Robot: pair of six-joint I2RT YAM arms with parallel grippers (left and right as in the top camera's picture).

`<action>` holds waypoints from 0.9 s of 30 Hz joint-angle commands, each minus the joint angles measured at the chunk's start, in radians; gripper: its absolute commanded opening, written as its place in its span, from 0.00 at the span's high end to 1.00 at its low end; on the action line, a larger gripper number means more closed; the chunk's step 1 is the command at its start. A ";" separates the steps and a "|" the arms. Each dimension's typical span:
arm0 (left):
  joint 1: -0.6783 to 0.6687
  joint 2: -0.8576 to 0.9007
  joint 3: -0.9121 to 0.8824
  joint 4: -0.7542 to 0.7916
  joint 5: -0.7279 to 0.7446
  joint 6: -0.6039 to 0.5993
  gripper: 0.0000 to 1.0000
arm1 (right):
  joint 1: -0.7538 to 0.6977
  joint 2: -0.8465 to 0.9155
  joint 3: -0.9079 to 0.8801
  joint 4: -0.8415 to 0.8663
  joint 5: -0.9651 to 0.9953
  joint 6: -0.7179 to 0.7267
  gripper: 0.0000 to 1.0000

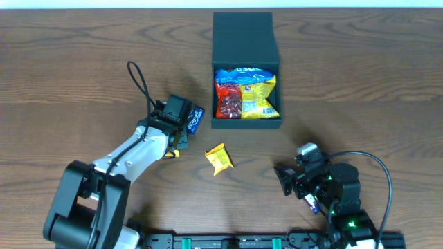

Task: Pack container
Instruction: 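Lower the left gripper and grasp the yellow Julie's peanut butter pack, then lift the Julie's pack and carry it over the black box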

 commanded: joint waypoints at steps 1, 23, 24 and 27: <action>0.007 -0.028 -0.010 -0.011 0.004 0.007 0.84 | -0.007 -0.002 -0.004 -0.001 0.000 -0.011 0.01; -0.064 -0.104 0.332 -0.285 0.000 0.027 0.84 | -0.007 -0.002 -0.004 -0.001 0.000 -0.011 0.01; -0.073 -0.103 0.348 -0.288 0.000 0.033 0.84 | -0.007 -0.002 -0.004 -0.001 0.000 -0.011 0.01; -0.122 -0.093 0.418 -0.301 -0.029 0.067 0.84 | -0.007 -0.002 -0.004 -0.001 0.000 -0.011 0.01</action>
